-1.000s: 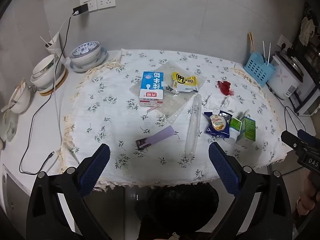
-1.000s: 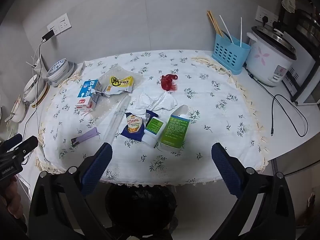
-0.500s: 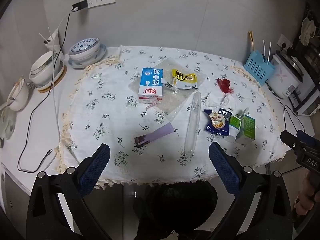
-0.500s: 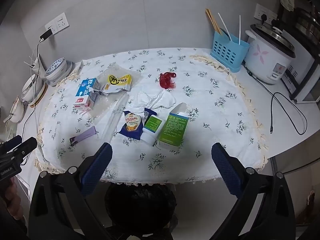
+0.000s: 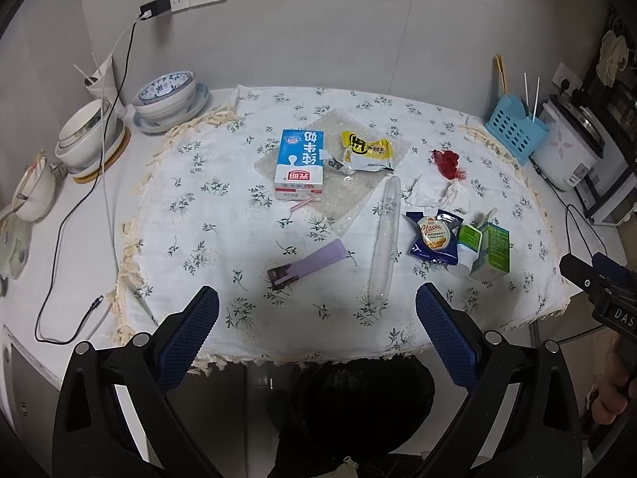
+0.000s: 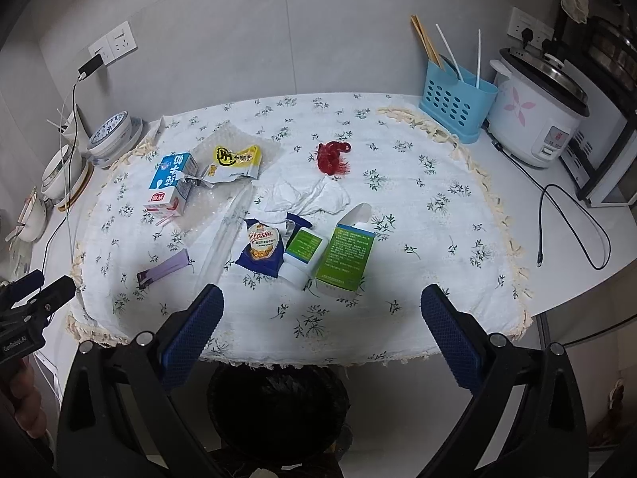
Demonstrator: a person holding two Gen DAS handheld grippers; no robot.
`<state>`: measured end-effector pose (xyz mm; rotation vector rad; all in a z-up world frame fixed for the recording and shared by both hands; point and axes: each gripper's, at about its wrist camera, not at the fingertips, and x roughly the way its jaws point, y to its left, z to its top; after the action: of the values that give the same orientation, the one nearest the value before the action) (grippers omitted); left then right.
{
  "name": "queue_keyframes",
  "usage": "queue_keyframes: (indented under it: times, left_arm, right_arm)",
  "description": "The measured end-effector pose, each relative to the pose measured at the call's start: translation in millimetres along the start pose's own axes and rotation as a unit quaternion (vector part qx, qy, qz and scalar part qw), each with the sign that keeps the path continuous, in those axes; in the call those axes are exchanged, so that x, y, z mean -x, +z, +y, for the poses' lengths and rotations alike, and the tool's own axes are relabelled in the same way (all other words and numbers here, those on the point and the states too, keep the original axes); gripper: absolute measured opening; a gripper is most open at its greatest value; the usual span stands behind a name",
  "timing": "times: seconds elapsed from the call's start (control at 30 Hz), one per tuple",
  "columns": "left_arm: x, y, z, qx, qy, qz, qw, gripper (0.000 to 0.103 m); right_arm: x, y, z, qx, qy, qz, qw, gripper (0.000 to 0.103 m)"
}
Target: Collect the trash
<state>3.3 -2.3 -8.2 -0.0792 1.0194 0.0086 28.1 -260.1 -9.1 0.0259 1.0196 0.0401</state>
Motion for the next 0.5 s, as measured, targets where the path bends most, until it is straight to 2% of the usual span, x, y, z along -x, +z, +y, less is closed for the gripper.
queue_keyframes:
  times: [0.5]
  left_arm:
    - [-1.7, -1.5, -4.4, -0.003, -0.002, 0.001, 1.0, 0.097]
  right_arm:
    - [-0.9, 1.5, 1.3, -0.002, 0.001, 0.001, 1.0, 0.095]
